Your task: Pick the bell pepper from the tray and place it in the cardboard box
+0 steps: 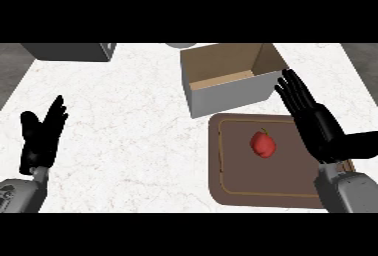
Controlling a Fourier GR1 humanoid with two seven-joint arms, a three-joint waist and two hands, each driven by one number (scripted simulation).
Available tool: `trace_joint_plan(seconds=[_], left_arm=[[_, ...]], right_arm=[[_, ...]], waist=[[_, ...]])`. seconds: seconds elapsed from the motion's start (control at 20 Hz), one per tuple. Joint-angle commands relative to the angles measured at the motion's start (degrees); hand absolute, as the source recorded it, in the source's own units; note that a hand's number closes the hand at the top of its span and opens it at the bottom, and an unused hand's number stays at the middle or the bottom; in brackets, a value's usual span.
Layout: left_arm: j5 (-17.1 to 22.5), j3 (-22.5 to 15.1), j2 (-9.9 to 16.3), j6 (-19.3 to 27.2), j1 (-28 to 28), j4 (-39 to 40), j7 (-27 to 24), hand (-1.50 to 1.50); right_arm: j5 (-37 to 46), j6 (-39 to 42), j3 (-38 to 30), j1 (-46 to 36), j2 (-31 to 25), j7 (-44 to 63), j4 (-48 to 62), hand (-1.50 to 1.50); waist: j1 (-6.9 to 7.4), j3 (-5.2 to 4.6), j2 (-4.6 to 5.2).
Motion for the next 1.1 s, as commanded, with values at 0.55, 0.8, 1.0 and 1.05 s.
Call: trace_joint_plan(seconds=[0.55, 0.8, 1.0, 1.05], left_arm=[[-8.6, 0.3, 6.6, 1.4, 3.7, -0.3, -5.4, 0.0], [-8.8, 2.7, 7.9, -2.7, 3.2, -0.6, -4.4, 0.0], [-8.8, 4.2, 7.6, -3.3, 2.2, 1.9, -6.6, 0.0], [-9.6, 3.1, 5.2, -2.7, 1.4, 4.8, -8.5, 0.0]], right_arm=[[35.8, -29.2, 5.8, 20.0, -2.5, -4.0, 1.7, -1.5], [26.2, -23.8, 1.1, 23.0, -2.8, -22.6, 3.1, -1.5], [38.9, -24.8, 3.0, 24.8, -10.5, -10.2, -4.3, -1.5], [40.5, -23.6, 1.7, 21.6, -12.5, -7.7, -1.2, -1.5]], waist=[[-2.2, 1.13, 0.99], [-1.25, 1.1, 1.24], [-1.54, 0.96, 1.21], [-1.51, 0.91, 1.43]])
